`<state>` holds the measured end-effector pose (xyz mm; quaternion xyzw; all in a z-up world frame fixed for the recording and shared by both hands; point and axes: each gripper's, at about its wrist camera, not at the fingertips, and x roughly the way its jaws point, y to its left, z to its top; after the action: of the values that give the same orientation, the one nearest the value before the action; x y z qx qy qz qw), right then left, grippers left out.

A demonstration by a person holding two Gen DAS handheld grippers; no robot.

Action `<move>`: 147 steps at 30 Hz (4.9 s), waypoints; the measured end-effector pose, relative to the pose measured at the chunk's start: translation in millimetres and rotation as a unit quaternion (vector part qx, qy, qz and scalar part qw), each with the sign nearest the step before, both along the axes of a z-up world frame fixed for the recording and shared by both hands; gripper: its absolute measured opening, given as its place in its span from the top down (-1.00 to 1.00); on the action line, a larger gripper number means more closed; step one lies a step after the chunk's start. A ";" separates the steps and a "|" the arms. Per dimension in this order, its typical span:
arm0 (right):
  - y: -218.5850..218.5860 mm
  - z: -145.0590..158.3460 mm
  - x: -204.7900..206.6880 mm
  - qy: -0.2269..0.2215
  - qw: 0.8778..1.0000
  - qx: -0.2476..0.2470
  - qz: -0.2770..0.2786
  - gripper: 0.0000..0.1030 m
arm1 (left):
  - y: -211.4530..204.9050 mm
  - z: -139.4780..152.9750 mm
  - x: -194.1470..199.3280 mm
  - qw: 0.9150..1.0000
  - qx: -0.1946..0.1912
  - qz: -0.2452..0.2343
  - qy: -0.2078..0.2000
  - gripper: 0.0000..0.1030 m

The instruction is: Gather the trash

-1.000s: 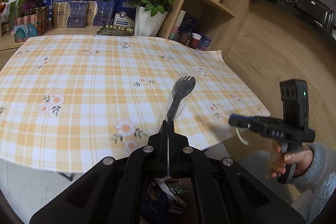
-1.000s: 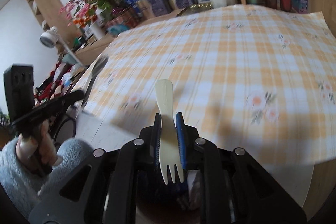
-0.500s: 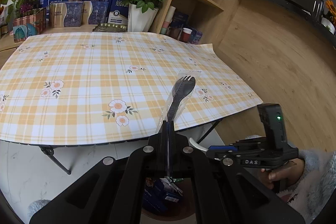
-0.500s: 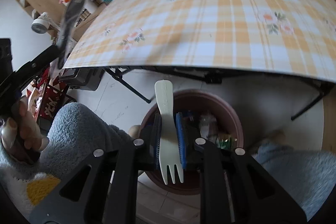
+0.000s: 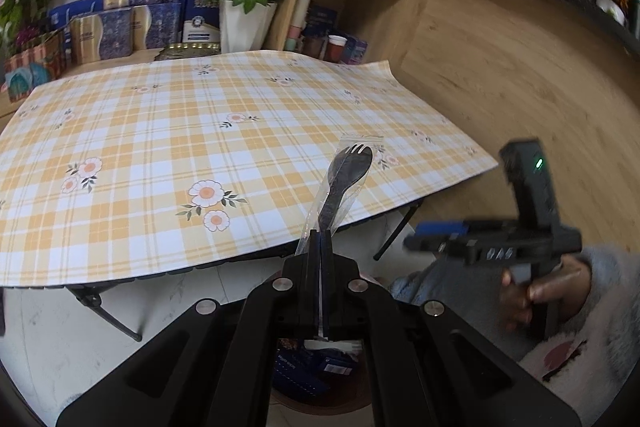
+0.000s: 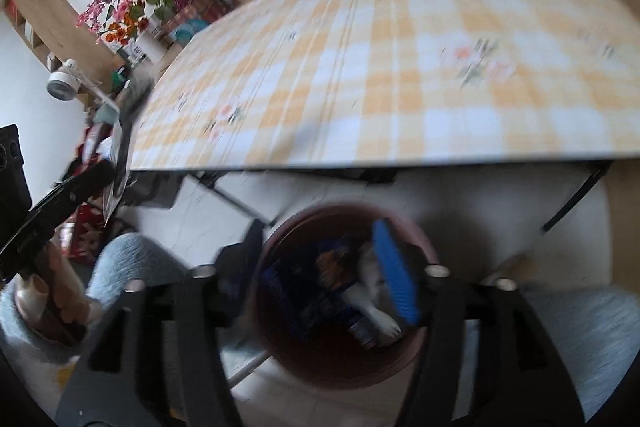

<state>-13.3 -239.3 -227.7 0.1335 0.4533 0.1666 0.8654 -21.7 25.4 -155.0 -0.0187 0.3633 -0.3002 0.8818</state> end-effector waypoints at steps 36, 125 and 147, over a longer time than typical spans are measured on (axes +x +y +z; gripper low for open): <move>-29.2 2.0 -6.2 -0.095 0.989 -0.089 -0.066 -0.88 | -47.1 -104.7 18.0 0.991 0.094 -0.042 0.090 -0.37; 1.7 211.5 -11.6 -0.206 0.966 -0.125 -0.090 -0.89 | 2.1 163.9 -6.7 0.943 0.123 0.246 -0.186 -0.88; 3.4 214.0 -11.8 -0.206 0.966 -0.125 -0.088 -0.89 | 5.7 165.1 -6.2 0.943 0.128 0.248 -0.180 -0.88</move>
<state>-25.1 -235.8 -13.7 0.0265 0.2687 0.0554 0.9613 -27.9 31.1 10.1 0.0593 0.2177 -0.0210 0.9740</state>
